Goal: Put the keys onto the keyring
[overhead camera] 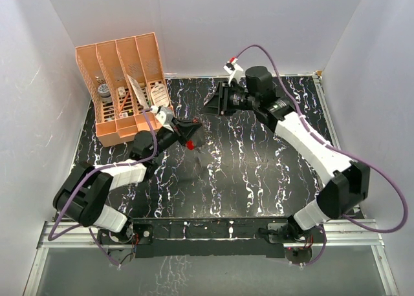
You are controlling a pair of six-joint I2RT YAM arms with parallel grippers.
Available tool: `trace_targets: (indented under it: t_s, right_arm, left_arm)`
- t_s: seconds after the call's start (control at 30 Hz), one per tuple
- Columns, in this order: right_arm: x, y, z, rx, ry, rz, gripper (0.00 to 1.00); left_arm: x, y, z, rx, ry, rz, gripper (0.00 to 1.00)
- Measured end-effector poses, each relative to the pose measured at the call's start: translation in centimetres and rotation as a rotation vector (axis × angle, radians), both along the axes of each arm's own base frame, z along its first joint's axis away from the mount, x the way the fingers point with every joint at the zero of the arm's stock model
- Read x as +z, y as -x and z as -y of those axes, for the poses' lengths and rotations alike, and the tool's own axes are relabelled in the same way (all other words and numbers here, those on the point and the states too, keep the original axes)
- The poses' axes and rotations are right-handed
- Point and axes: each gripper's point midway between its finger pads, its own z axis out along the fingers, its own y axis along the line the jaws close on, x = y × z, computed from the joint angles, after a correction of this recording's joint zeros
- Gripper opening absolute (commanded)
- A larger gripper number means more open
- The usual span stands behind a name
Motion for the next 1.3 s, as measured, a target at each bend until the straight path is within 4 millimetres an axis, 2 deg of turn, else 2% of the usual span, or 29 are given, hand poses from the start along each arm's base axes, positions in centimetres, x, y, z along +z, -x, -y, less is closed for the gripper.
trace_targets:
  t_s: [0.13, 0.27, 0.43, 0.53, 0.6, 0.93, 1.3]
  right_arm:
    - [1.5, -0.5, 1.9, -0.080, 0.039, 0.187, 0.28]
    - [1.4, -1.3, 3.3, -0.146, 0.101, 0.309, 0.30]
    - [-1.6, -2.2, 3.9, -0.199, 0.175, 0.357, 0.33]
    - [-4.0, -1.8, 3.9, -0.212, 0.197, 0.347, 0.33]
    - [-4.6, -1.7, 3.8, -0.214, 0.199, 0.345, 0.33]
    - [-0.9, -1.5, 1.5, -0.239, 0.082, 0.461, 0.33]
    - [0.1, -1.2, 0.2, -0.245, 0.041, 0.487, 0.31]
  left_arm:
    - [0.4, -0.3, 0.4, -0.012, 0.005, -0.063, 0.00]
    - [1.3, -0.4, 0.6, -0.021, 0.014, -0.101, 0.00]
    - [1.8, 0.1, 0.5, -0.027, 0.026, -0.145, 0.00]
    - [2.0, 0.2, 0.4, -0.029, 0.033, -0.160, 0.00]
    - [2.1, 0.2, 0.5, -0.029, 0.034, -0.169, 0.00]
    - [2.2, -0.2, 0.5, -0.019, 0.033, -0.188, 0.00]
    - [1.9, -0.5, 0.3, 0.004, 0.034, -0.205, 0.00]
